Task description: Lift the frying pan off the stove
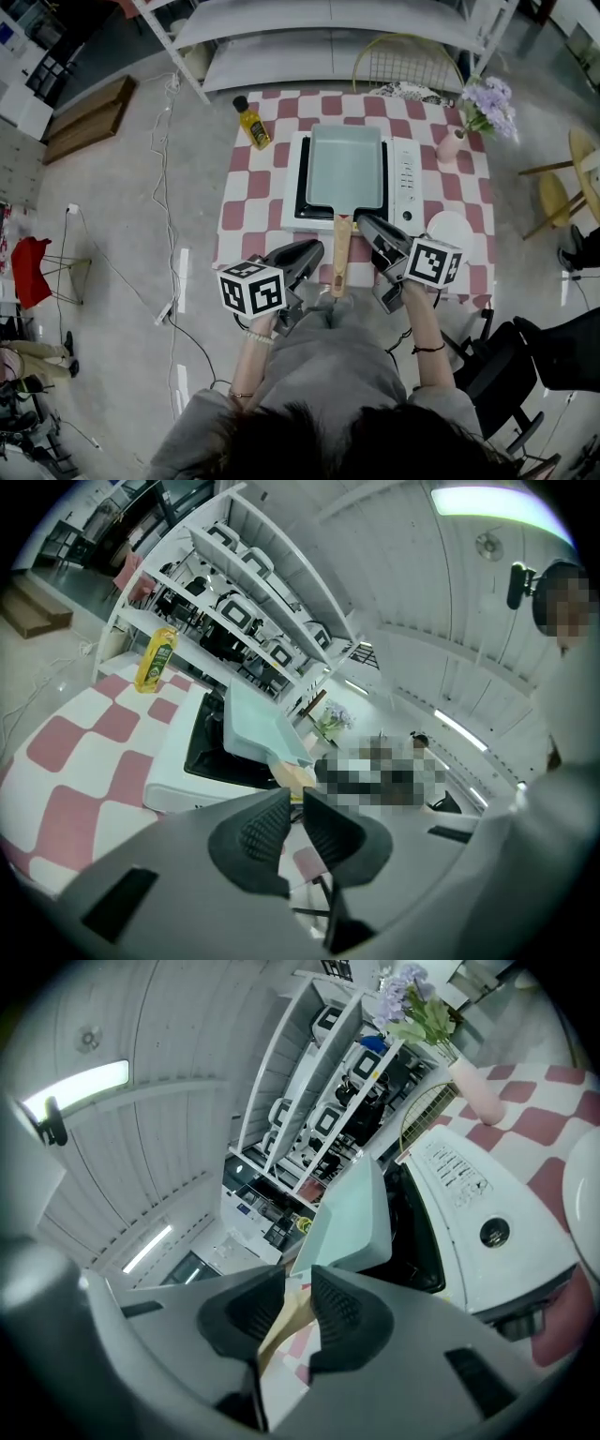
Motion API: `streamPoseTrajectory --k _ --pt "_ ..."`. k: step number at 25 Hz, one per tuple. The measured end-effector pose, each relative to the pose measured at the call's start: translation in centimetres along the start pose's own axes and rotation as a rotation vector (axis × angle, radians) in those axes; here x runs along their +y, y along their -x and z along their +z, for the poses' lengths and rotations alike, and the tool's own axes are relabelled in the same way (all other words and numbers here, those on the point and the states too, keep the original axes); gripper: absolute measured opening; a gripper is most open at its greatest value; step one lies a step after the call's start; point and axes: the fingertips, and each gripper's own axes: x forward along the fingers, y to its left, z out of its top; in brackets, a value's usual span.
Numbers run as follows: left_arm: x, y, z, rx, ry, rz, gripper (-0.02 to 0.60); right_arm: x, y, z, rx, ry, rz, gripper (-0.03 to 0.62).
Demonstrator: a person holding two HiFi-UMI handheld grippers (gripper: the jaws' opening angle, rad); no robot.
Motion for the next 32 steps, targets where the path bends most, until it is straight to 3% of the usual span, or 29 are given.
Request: streamPoseTrajectory --k 10,19,32 --pt "-0.3 -0.6 0.0 0.003 0.099 -0.076 0.107 -1.2 -0.7 -1.0 0.026 -0.111 -0.015 0.141" --pt "-1.1 -1.5 -0.7 0.029 0.186 -0.15 0.167 -1.3 -1.6 -1.3 0.037 -0.176 0.027 0.187" --pt "-1.6 -2.8 -1.6 0.099 0.22 -0.207 0.206 -1.3 -3.5 -1.8 0.059 -0.262 0.1 0.231"
